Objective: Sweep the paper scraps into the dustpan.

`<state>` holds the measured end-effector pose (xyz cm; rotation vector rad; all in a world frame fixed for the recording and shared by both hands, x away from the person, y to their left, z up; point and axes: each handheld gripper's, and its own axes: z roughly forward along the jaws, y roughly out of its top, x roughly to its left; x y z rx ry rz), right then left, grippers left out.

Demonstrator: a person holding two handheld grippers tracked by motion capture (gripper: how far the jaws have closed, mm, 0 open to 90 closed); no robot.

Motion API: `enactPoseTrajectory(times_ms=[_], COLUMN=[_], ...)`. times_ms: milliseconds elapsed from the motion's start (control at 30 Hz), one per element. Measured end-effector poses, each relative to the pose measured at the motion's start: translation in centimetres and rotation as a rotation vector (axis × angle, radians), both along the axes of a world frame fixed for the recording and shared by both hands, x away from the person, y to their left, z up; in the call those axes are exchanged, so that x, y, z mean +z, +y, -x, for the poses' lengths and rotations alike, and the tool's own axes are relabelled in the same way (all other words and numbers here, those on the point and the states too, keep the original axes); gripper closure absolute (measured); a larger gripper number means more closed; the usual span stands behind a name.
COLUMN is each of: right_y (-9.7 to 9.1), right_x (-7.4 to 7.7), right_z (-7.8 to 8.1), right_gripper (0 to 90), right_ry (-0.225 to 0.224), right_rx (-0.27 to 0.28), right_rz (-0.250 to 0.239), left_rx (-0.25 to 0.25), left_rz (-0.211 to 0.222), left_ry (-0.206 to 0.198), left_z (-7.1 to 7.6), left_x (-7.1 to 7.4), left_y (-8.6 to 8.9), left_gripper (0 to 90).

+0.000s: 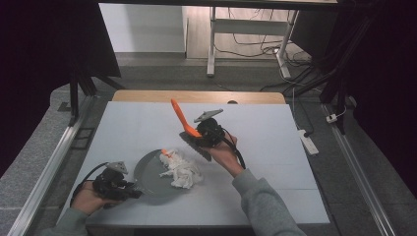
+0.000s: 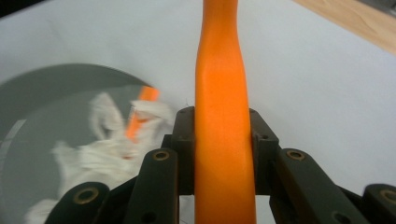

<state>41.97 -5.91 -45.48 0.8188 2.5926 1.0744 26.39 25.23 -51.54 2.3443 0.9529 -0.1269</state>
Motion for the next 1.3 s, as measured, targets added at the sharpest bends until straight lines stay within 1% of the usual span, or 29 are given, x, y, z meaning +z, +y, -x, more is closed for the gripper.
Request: enactPoseTrajectory(times_ms=[67, 133, 267, 333, 400, 500, 600, 633, 700, 767, 867, 933, 967, 1033, 1067, 1133, 1167, 1267, 1300], right_y=[0.1, 0.3, 1.2, 1.9, 2.6, 3.5, 4.1, 4.4, 4.9, 5.1, 5.6, 5.9, 6.1, 6.4, 6.6, 6.5, 6.4, 5.3, 4.8], right_x=[-0.7, -1.3, -2.3, -2.8, -2.8, -2.9, -3.1, -3.1, -3.1, -3.1, -3.0, -2.9, -2.8, -2.6, -2.4, -2.0, -1.7, -0.7, -0.4], right_z=[-0.8, -1.3, -1.8, -1.7, -1.5, -1.0, -0.5, -0.3, 0.2, 0.6, 1.3, 1.8, 2.0, 2.6, 2.9, 3.0, 3.0, 2.7, 2.4], right_gripper=[70.2, 70.2, 70.2, 70.2, 70.3, 70.3, 70.3, 70.3, 70.3, 70.3, 70.3, 70.3, 70.3, 70.3, 70.2, 70.2, 70.3, 70.2, 70.2], right_ry=[0.016, 0.029, 0.052, 0.060, 0.065, 0.068, 0.075, 0.069, 0.076, 0.078, 0.099, 0.101, 0.103, 0.121, 0.108, 0.081, 0.078, 0.039, 0.029], right_rx=[-0.020, -0.027, -0.021, -0.008, 0.006, 0.022, 0.047, 0.056, 0.070, 0.091, 0.113, 0.136, 0.150, 0.175, 0.189, 0.200, 0.192, 0.160, 0.136], right_rz=[0.013, 0.025, 0.042, 0.060, 0.058, 0.074, 0.069, 0.074, 0.077, 0.073, 0.048, 0.038, 0.027, 0.005, 0.007, 0.005, -0.012, -0.046, -0.065], left_rx=[-0.001, -0.001, 0.000, 0.000, 0.000, 0.000, 0.001, 0.001, 0.002, 0.002, 0.001, 0.001, 0.000, 0.000, 0.000, 0.000, 0.000, 0.000, 0.000], left_rz=[-0.001, 0.000, 0.000, -0.002, -0.001, 0.001, 0.001, 0.000, 0.000, 0.000, 0.000, 0.000, -0.001, -0.001, -0.001, -0.003, -0.004, -0.004, -0.002], left_ry=[0.000, 0.000, -0.001, -0.002, 0.000, 0.001, 0.000, 0.000, 0.000, 0.000, 0.002, 0.001, 0.001, 0.001, 0.001, -0.001, -0.001, -0.001, -0.001], left_z=[0.0, 0.0, 0.0, 0.0, 0.0, 0.0, 0.0, 0.0, 0.0, 0.0, 0.0, 0.0, 0.0, 0.0, 0.0, 0.0, 0.0, 0.0, 0.0], left_x=[0.0, 0.0, 0.0, 0.0, 0.0, 0.0, 0.0, 0.0, 0.0, 0.0, 0.0, 0.0, 0.0, 0.0, 0.0, 0.0, 0.0, 0.0, 0.0], left_y=[0.0, 0.0, 0.0, 0.0, 0.0, 0.0, 0.0, 0.0, -0.1, -0.1, -0.1, -0.1, -0.1, -0.1, -0.1, -0.1, -0.1, -0.1, -0.1], left_gripper=[62.1, 62.1, 62.1, 62.1, 62.1, 62.1, 62.1, 62.1, 62.1, 62.1, 62.1, 62.1, 62.1, 62.1, 62.1, 62.1, 62.1, 62.1, 62.1])
